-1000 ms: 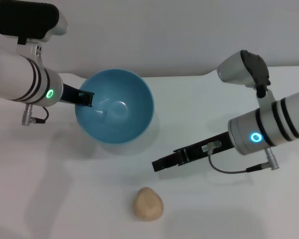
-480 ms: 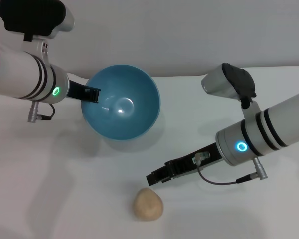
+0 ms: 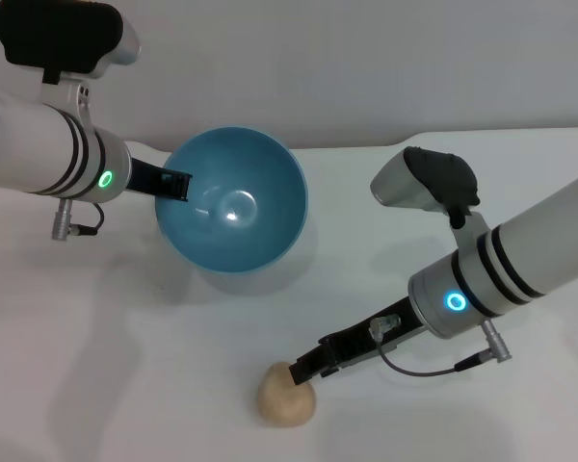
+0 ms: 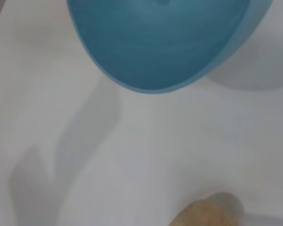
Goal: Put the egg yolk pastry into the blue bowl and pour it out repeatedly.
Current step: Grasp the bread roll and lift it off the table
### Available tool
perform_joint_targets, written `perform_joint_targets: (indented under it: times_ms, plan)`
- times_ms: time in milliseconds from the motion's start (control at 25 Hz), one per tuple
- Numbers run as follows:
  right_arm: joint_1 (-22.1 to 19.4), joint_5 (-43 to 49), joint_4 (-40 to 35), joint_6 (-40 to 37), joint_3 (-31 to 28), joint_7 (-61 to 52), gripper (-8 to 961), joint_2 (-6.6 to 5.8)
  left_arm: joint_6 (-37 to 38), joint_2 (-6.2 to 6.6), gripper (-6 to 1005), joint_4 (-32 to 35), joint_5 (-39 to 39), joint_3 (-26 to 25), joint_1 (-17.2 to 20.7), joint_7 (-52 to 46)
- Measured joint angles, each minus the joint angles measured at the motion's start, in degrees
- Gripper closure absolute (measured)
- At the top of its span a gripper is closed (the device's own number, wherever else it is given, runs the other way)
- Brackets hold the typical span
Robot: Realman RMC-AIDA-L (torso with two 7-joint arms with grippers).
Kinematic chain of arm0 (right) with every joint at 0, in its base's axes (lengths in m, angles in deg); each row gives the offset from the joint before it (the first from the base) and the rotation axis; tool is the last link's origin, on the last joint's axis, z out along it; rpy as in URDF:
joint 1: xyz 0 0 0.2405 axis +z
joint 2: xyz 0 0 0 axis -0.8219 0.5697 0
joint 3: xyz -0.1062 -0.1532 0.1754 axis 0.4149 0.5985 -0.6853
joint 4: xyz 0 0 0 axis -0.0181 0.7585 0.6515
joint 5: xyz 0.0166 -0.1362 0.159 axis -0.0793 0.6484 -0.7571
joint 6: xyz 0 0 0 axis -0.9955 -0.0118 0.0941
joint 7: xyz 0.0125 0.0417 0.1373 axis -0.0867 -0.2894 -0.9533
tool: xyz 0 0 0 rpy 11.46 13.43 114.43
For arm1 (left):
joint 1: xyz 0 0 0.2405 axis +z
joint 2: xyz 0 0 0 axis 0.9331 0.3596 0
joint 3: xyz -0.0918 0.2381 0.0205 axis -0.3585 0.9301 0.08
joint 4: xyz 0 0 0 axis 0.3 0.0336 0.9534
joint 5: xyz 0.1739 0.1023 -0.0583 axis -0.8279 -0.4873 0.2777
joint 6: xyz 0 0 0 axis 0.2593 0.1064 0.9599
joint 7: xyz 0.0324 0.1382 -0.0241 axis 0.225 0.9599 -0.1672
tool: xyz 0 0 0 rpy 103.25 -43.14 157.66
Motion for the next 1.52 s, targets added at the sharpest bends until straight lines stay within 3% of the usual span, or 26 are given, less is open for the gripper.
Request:
perform_joint_targets:
  times_ms: [920, 1520]
  plan:
    - [1.53, -7.45, -3.68, -6.62, 7.87, 0.26, 678, 0.6, 0.41, 0.0, 999, -0.09, 0.04, 0.67, 0.61, 0.45]
    - [1.8, -7.53, -6.28, -8.49, 8.04, 0.91, 711, 0.6, 0.42, 0.07, 1000, -0.03, 0.03, 0.66, 0.62, 0.53]
